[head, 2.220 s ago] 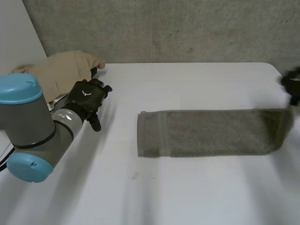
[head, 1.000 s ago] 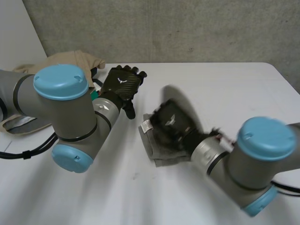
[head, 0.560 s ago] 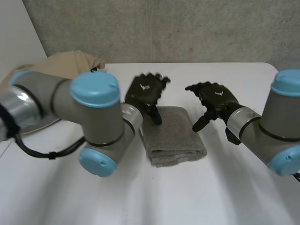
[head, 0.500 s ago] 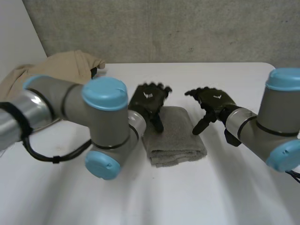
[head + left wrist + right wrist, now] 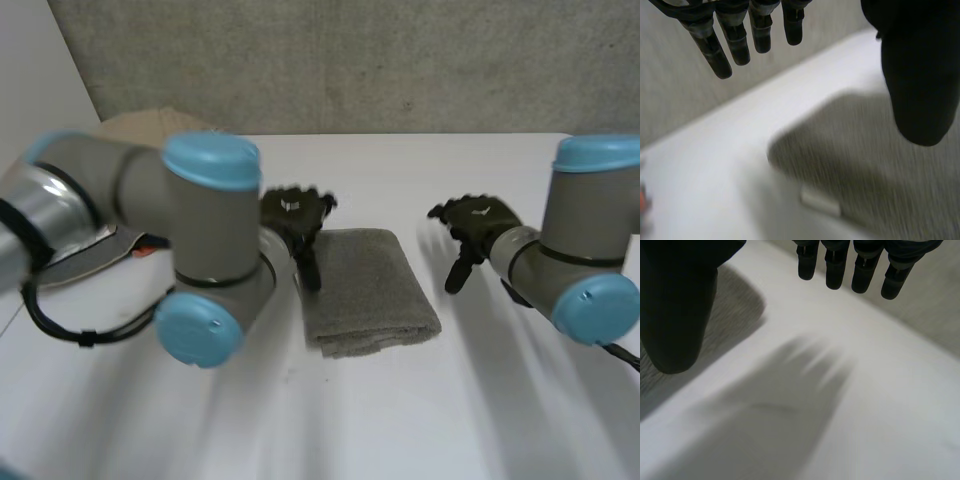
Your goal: Fold the laundry.
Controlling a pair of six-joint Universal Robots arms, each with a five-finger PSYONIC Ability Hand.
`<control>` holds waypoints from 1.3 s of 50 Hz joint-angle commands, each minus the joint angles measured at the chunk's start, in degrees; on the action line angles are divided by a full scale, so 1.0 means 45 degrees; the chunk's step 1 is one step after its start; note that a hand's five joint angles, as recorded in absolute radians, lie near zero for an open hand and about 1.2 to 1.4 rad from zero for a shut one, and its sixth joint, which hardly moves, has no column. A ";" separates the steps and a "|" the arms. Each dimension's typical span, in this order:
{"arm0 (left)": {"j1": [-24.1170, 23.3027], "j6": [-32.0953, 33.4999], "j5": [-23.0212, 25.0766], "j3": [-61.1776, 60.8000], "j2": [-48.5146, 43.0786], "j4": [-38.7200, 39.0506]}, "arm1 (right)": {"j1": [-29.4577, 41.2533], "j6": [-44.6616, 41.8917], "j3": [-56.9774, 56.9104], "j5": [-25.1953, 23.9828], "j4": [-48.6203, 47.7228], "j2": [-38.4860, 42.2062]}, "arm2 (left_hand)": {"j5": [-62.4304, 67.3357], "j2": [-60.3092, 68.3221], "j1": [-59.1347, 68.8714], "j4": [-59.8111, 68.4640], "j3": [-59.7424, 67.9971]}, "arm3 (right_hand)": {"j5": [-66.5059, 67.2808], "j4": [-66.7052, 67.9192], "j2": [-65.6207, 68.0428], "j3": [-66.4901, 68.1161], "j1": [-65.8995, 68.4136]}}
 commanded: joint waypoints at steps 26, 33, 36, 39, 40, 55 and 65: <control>0.1189 -0.0053 0.9691 -0.2022 0.3386 0.0809 | 0.0950 0.4070 0.2798 -0.0483 -0.4152 0.0905 | -0.0626 -0.0362 0.0040 -0.0414 -0.0576 | 1.4937 1.5048 1.5061 1.5093 1.4925; 0.1209 -0.0073 0.9633 -0.1983 0.3444 0.0829 | 0.0326 0.4110 0.1394 0.0418 -0.5092 0.0611 | -0.0626 -0.0362 0.0040 -0.0414 -0.0576 | 1.4937 1.5048 1.5061 1.5093 1.4925; 0.1228 -0.0092 0.9613 -0.1885 0.3425 0.0848 | -0.0844 0.3973 0.0029 0.0398 -0.4820 0.1137 | -0.0626 -0.0362 0.0040 -0.0414 -0.0576 | 1.4937 1.5048 1.5061 1.5093 1.4925; 0.1209 -0.0151 0.9613 -0.1827 0.3444 0.0848 | -0.1821 0.3934 -0.2292 0.0495 -0.4138 0.2365 | -0.0626 -0.0362 0.0040 -0.0414 -0.0576 | 1.4937 1.5048 1.5061 1.5093 1.4925; 0.1189 -0.0151 0.9613 -0.1827 0.3444 0.0848 | -0.1979 0.3934 -0.2860 0.0515 -0.3961 0.2679 | -0.0626 -0.0362 0.0040 -0.0414 -0.0576 | 1.4937 1.5048 1.5061 1.5093 1.4925; 0.1013 -0.0424 0.9613 -0.1846 0.3561 0.0868 | -0.6098 0.3348 -1.3883 0.0907 -0.0131 0.9303 | -0.0626 -0.0362 0.0040 -0.0414 -0.0576 | 1.4937 1.5048 1.5061 1.5093 1.4925; 0.0955 -0.0424 0.9613 -0.1651 0.3522 0.0887 | -0.6804 0.3134 -1.3764 0.0262 0.0668 0.8992 | -0.0626 -0.0362 0.0040 -0.0414 -0.0576 | -0.0619 -0.0507 -0.0495 -0.0462 -0.0630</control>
